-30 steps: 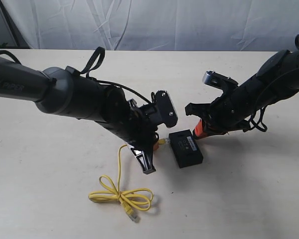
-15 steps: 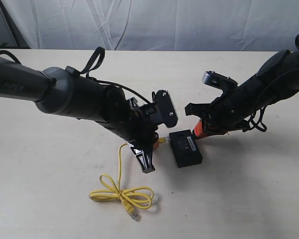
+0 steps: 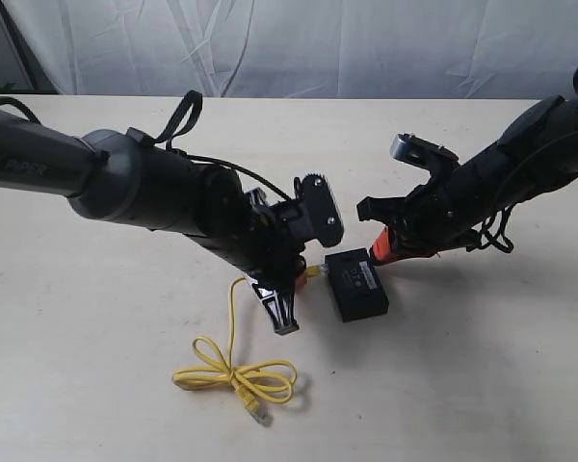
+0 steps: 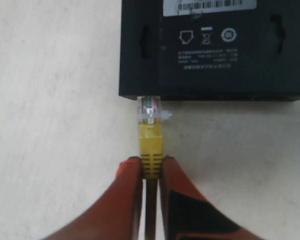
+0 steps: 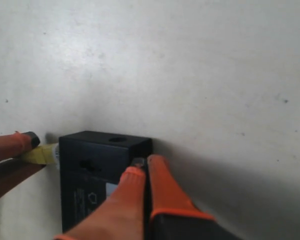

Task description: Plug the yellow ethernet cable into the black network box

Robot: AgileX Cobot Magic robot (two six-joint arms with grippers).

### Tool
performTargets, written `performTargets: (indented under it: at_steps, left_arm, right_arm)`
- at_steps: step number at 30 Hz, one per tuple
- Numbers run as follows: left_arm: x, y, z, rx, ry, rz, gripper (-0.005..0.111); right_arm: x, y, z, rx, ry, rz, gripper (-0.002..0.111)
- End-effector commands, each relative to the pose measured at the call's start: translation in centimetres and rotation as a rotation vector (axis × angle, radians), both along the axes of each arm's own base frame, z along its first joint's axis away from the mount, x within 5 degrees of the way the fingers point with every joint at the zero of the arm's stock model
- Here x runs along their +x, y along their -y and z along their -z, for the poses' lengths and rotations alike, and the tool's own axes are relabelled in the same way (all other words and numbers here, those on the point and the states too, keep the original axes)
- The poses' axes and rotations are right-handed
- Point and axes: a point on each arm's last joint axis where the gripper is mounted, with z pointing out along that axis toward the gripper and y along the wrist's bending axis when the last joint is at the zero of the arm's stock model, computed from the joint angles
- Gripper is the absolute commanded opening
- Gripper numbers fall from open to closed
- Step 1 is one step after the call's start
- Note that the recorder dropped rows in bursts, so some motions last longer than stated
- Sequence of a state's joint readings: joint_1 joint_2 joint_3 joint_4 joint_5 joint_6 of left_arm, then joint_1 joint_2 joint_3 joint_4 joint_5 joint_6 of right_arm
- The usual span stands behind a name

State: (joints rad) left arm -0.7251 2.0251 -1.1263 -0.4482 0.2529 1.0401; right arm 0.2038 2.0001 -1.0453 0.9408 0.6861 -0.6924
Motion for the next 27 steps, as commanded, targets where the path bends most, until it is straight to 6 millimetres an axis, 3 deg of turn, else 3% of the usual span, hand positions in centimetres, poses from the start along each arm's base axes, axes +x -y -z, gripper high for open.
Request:
performTargets:
  at_steps: [1, 16, 27]
  left_arm:
    - [0.0, 0.3, -0.2, -0.017, 0.002, -0.004, 0.000]
    - [0.2, 0.4, 1.1, -0.026, -0.014, -0.050, 0.000]
    - [0.2, 0.4, 1.0, -0.020, 0.003, -0.026, 0.000]
  right_arm:
    - [0.0, 0.1, 0.0, 0.009, 0.000, -0.003, -0.001]
    - [-0.1, 0.1, 0.0, 0.007, 0.000, -0.008, -0.001]
    - [0.0, 0.1, 0.0, 0.005, 0.011, -0.023, -0.001]
